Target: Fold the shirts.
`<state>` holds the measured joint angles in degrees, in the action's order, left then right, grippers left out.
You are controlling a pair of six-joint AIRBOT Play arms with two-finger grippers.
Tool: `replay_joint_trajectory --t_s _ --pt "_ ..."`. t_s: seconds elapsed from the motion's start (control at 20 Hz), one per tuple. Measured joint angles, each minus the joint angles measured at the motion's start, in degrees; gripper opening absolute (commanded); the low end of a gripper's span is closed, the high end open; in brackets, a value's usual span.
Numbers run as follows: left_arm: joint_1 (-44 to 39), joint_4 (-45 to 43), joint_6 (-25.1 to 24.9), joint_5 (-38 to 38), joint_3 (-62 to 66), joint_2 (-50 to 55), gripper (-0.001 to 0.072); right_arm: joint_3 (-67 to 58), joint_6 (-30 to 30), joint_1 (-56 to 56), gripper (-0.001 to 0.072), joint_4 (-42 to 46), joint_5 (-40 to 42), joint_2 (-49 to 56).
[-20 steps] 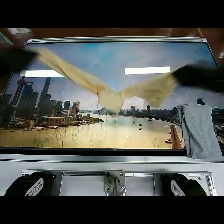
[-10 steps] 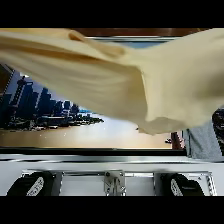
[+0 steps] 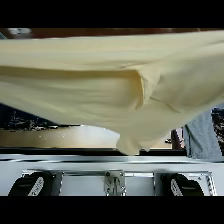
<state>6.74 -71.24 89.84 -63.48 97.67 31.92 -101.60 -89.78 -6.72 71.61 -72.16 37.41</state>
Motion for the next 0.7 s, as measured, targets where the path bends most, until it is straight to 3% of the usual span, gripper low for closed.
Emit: replay_joint_trajectory --t_s 0.15,0.3,0.5,0.7 --pt "0.0 0.5 -0.07 3.06 0.04 -4.0 0.0035 -4.17 0.68 0.0 0.0062 0.39 0.83 -0.15" --pt "0.0 -0.59 -0.13 -0.96 0.0 -6.12 0.0035 -8.24 1.05 0.0 0.0061 2.51 0.52 -0.2" --pt "-0.02 -4.48 -0.17 -9.33 -1.79 -6.91 0.0035 -10.27 1.29 0.02 0.0062 7.58 -8.22 1.2" --pt "-0.04 -6.45 -0.17 -13.11 -7.43 -6.93 0.0035 -10.84 1.49 0.04 0.0062 10.91 -17.09 6.54"
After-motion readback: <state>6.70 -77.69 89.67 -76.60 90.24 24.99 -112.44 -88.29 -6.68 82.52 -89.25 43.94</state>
